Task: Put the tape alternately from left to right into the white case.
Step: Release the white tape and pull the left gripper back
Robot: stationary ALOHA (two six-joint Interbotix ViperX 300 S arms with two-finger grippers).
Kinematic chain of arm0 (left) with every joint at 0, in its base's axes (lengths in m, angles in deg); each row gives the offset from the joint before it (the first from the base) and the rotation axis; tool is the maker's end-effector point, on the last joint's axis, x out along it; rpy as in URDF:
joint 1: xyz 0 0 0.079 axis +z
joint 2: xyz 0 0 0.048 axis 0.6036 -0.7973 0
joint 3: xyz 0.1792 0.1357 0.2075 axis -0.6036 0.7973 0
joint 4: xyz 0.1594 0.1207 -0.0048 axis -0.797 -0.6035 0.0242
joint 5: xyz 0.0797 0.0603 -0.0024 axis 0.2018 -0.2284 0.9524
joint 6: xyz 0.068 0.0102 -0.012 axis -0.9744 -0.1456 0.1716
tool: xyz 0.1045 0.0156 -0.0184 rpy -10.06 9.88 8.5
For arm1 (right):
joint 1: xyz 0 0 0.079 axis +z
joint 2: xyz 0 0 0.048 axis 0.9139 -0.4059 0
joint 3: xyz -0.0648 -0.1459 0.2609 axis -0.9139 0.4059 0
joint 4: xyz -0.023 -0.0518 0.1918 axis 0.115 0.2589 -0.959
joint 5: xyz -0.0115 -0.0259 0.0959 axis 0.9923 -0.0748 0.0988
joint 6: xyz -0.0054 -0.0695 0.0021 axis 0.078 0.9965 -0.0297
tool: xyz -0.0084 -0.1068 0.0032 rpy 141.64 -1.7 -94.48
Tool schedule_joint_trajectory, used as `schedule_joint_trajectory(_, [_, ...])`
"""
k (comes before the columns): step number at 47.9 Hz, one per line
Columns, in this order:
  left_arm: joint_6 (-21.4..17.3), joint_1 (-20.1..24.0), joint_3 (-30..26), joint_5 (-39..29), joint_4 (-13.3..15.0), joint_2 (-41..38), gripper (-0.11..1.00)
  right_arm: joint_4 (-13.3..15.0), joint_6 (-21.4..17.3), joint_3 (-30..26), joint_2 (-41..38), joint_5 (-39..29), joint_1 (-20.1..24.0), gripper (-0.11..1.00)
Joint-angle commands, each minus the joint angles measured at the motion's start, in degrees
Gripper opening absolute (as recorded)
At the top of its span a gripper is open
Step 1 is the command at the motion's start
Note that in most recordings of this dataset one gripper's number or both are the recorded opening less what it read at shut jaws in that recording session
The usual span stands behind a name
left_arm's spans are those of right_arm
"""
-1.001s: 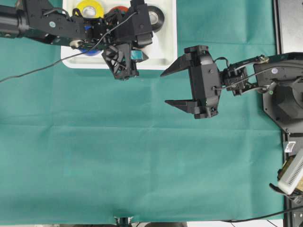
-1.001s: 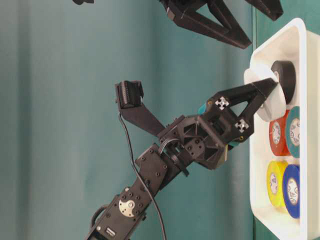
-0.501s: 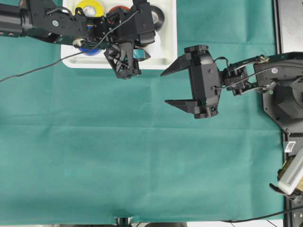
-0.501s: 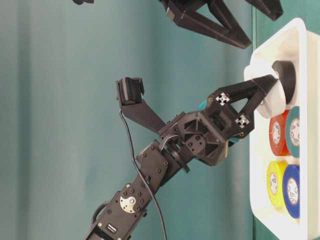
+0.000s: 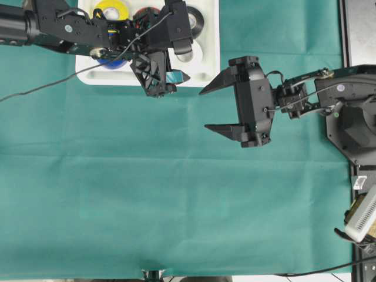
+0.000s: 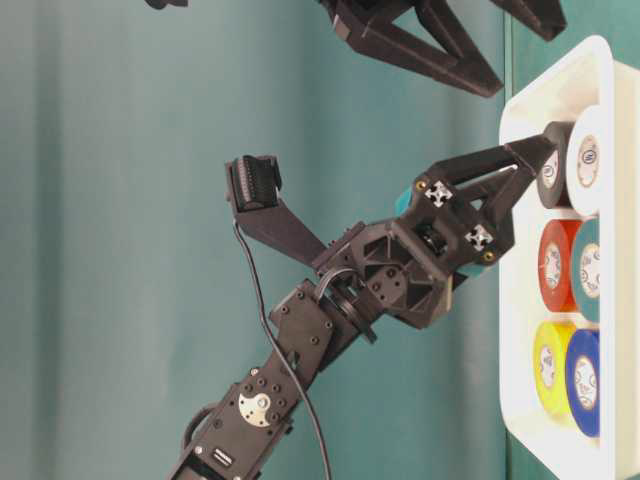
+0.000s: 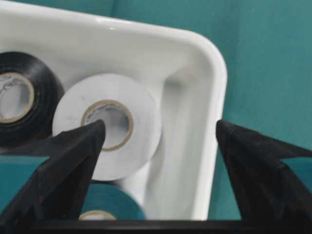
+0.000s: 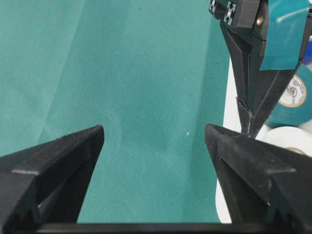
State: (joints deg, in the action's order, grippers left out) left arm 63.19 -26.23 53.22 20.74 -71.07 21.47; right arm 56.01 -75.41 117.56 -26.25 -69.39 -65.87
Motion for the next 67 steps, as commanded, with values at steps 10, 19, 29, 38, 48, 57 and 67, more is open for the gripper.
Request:
schedule_joint_trajectory(10, [0.1,-1.8,2.5,0.4,-0.1,5.4,0.96,0.1,-0.1,-0.5,0.9,0.4,0.2,0.84])
schedule_joint_trajectory(19, [0.1,-3.9,5.1,0.4,-0.1,7.9,0.96,0.1,-0.1,-0.4,0.9,0.4,0.2,0.84])
schedule_joint_trajectory(29, [0.2,-6.2,8.3,0.4,-0.1,10.2,0.96,0.1,-0.1,-0.4,0.9,0.4,0.2,0.84])
schedule_joint_trajectory(38, [0.2,-7.7,10.5,0.4,-0.1,12.1,0.96,0.1,-0.1,-0.4,0.9,0.5,0.2,0.84])
schedule_joint_trajectory(48, [0.3,-9.1,13.6,0.4,-0.1,14.4,0.96,0.0,-0.1,-0.3,0.9,0.4,0.2,0.84])
schedule_joint_trajectory(57, [0.3,-10.1,15.8,0.4,-0.1,16.2,0.96,0.1,-0.1,0.0,1.0,0.4,0.2,0.84])
schedule_joint_trajectory(67, [0.3,-10.6,17.4,0.4,-0.1,17.3,0.96,0.0,-0.1,0.5,1.0,0.6,0.2,0.84])
